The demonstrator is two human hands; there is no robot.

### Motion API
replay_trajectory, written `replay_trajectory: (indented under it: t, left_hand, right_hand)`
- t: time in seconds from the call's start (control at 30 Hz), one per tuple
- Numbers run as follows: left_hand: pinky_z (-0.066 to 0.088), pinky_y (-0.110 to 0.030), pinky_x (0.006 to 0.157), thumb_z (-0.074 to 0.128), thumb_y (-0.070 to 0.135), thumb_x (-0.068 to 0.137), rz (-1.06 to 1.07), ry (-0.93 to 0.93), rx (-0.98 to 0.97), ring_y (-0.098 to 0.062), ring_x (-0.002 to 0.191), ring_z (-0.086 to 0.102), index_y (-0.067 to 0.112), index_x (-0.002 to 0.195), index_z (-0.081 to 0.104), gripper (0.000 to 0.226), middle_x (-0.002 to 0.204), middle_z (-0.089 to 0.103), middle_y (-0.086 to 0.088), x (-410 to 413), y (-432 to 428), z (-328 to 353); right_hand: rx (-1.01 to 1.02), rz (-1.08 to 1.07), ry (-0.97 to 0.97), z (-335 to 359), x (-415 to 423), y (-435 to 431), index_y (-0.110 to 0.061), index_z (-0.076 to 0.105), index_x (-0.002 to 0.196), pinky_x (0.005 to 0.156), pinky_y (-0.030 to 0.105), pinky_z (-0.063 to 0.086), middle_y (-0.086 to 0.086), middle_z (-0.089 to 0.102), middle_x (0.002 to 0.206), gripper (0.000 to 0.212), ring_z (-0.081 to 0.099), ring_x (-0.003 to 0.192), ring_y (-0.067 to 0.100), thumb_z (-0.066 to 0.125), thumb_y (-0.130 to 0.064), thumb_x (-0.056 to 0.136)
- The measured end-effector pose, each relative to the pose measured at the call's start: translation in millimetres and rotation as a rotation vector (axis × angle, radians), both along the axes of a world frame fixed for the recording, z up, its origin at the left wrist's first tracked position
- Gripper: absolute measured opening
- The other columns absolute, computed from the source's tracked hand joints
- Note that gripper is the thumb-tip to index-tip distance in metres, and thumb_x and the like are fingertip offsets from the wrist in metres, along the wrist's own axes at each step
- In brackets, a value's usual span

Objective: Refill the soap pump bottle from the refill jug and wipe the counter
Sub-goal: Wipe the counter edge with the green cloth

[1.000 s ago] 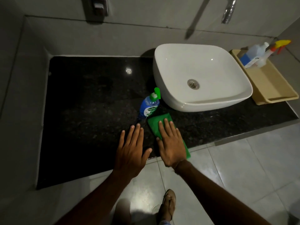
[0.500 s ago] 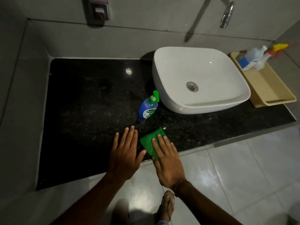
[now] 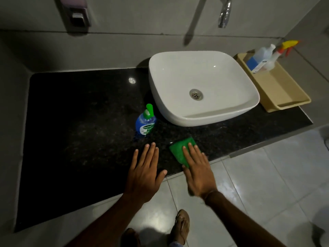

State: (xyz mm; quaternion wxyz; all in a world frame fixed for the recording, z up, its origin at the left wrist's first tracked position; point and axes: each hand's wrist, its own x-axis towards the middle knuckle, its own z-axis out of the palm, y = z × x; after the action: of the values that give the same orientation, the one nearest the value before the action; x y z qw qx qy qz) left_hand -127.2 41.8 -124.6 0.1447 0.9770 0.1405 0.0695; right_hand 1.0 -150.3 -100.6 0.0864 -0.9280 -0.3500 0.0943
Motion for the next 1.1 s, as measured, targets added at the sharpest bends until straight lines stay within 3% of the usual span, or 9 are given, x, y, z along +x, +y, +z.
replay_trajectory:
  t: [0.13, 0.27, 0.33, 0.53, 0.7, 0.93, 1.1]
  left_hand:
    - [0.028, -0.058, 0.125, 0.042, 0.055, 0.099, -0.035, 0.021, -0.002, -0.028, 0.158, 0.029, 0.006, 0.158, 0.039, 0.076, 0.169, 0.032, -0.012, 29, -19, -2]
    - [0.028, -0.058, 0.125, 0.042, 0.054, 0.099, -0.077, 0.026, 0.000, -0.029, 0.158, 0.029, 0.005, 0.157, 0.039, 0.076, 0.169, 0.032, -0.013, 58, -37, -1]
    - [0.029, -0.058, 0.125, 0.043, 0.055, 0.099, -0.107, 0.027, 0.010, -0.028, 0.158, 0.030, 0.005, 0.157, 0.040, 0.077, 0.169, 0.032, -0.012, 72, -47, -1]
    - [0.028, -0.057, 0.126, 0.041, 0.056, 0.100, -0.142, 0.048, 0.010, -0.028, 0.158, 0.029, 0.007, 0.158, 0.038, 0.076, 0.169, 0.031, -0.011, 129, -85, 4]
    - [0.025, -0.057, 0.127, 0.039, 0.051, 0.101, -0.173, 0.053, -0.004, -0.028, 0.159, 0.027, 0.007, 0.159, 0.036, 0.073, 0.170, 0.031, -0.011, 179, -114, 6]
    - [0.027, -0.056, 0.127, 0.042, 0.052, 0.101, -0.214, 0.038, 0.018, -0.028, 0.157, 0.032, 0.008, 0.159, 0.036, 0.073, 0.169, 0.033, -0.010, 232, -145, 4]
    - [0.027, -0.056, 0.126, 0.043, 0.051, 0.102, -0.206, 0.057, 0.002, -0.028, 0.157, 0.033, 0.009, 0.158, 0.038, 0.070, 0.168, 0.035, -0.011, 259, -160, 5]
  right_hand:
    - [-0.036, -0.209, -0.020, 4, 51, 29, -0.027, 0.011, 0.163, 0.128, 0.048, 0.012, 0.003, 0.004, 0.171, 0.064, 0.002, 0.159, 0.025, 0.031, -0.042, 0.104]
    - [0.011, -0.017, -0.010, -6, 26, 1, -0.033, 0.003, 0.162, 0.127, 0.043, 0.003, -0.003, 0.000, 0.172, 0.065, -0.006, 0.159, 0.019, 0.029, -0.045, 0.104]
    - [0.025, -0.019, 0.023, -4, 34, -36, -0.036, 0.002, 0.162, 0.127, 0.042, 0.001, -0.006, -0.001, 0.171, 0.065, -0.008, 0.158, 0.016, 0.030, -0.046, 0.104]
    - [-0.030, -0.313, 0.014, 8, 156, -52, -0.025, 0.010, 0.163, 0.129, 0.048, 0.004, 0.003, 0.004, 0.171, 0.063, 0.000, 0.159, 0.025, 0.029, -0.042, 0.106]
    - [0.007, -0.120, 0.024, -3, 130, -89, -0.032, 0.003, 0.162, 0.127, 0.043, 0.000, -0.003, -0.001, 0.171, 0.063, -0.008, 0.158, 0.018, 0.025, -0.046, 0.105]
    - [-0.042, -0.376, 0.019, 8, 257, -126, -0.025, 0.010, 0.163, 0.129, 0.047, 0.005, 0.004, 0.003, 0.171, 0.063, -0.001, 0.159, 0.025, 0.033, -0.040, 0.106]
    - [0.032, -0.214, 0.021, 0, 222, -151, -0.032, 0.004, 0.163, 0.127, 0.041, -0.002, -0.004, -0.004, 0.170, 0.063, -0.008, 0.158, 0.018, 0.029, -0.043, 0.105]
